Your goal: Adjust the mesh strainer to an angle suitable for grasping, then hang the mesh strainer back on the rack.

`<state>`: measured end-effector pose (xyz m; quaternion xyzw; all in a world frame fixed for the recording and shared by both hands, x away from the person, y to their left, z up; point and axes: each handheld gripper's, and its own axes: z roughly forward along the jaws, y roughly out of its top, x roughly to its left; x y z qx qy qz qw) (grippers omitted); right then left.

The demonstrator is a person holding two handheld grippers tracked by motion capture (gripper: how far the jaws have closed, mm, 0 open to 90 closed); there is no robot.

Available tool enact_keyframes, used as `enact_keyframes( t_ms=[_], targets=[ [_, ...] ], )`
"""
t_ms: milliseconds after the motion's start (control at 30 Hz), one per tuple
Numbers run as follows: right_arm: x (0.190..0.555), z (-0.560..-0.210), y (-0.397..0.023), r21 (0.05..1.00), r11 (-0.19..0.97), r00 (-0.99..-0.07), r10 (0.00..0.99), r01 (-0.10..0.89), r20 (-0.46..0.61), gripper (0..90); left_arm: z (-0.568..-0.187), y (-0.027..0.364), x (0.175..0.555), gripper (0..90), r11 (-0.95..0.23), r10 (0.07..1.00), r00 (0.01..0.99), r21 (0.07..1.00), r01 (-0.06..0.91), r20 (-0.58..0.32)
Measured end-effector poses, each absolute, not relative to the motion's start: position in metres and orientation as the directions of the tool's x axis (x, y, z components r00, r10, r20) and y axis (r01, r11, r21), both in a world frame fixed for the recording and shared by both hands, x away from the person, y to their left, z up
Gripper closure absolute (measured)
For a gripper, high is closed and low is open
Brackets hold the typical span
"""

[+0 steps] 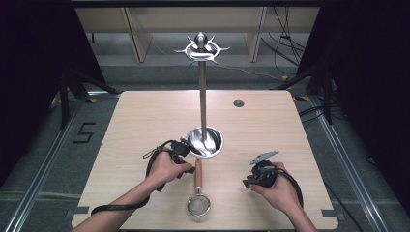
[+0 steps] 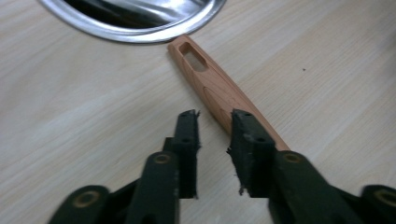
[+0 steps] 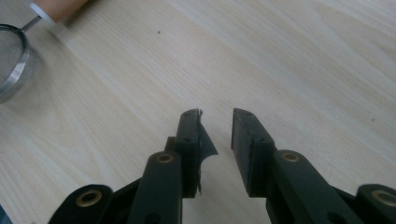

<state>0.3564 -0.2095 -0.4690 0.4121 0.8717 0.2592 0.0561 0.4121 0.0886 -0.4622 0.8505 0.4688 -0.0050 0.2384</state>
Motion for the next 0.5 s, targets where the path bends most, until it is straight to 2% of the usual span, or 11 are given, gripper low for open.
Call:
enact_keyframes(
  t_ms=[33, 167, 300, 367, 500],
  targets=[
    [0.356, -0.469, -0.209, 0.499, 0.527, -0.656, 0.746, 0.688, 0.115, 72.0, -0.460, 0.092, 0.414, 61.3, -0.471, 0.790, 0.579, 0.405, 0.784, -0.203],
    [0.359, -0.468, -0.206, 0.495, 0.537, -0.663, 0.741, 0.683, 0.111, 71.4, -0.454, 0.091, 0.406, 48.2, -0.409, 0.810, 0.529, 0.402, 0.819, -0.254],
    [0.361, -0.467, -0.201, 0.498, 0.544, -0.672, 0.733, 0.675, 0.110, 70.7, -0.455, 0.086, 0.396, 40.4, -0.387, 0.822, 0.505, 0.393, 0.834, -0.263],
    [0.361, -0.466, -0.199, 0.493, 0.542, -0.670, 0.733, 0.680, 0.118, 70.4, -0.455, 0.086, 0.395, 39.3, -0.409, 0.811, 0.524, 0.389, 0.826, -0.260],
    [0.368, -0.466, -0.200, 0.503, 0.550, -0.679, 0.727, 0.667, 0.105, 69.5, -0.457, 0.083, 0.391, 38.4, -0.376, 0.824, 0.489, 0.368, 0.850, -0.286]
  ],
)
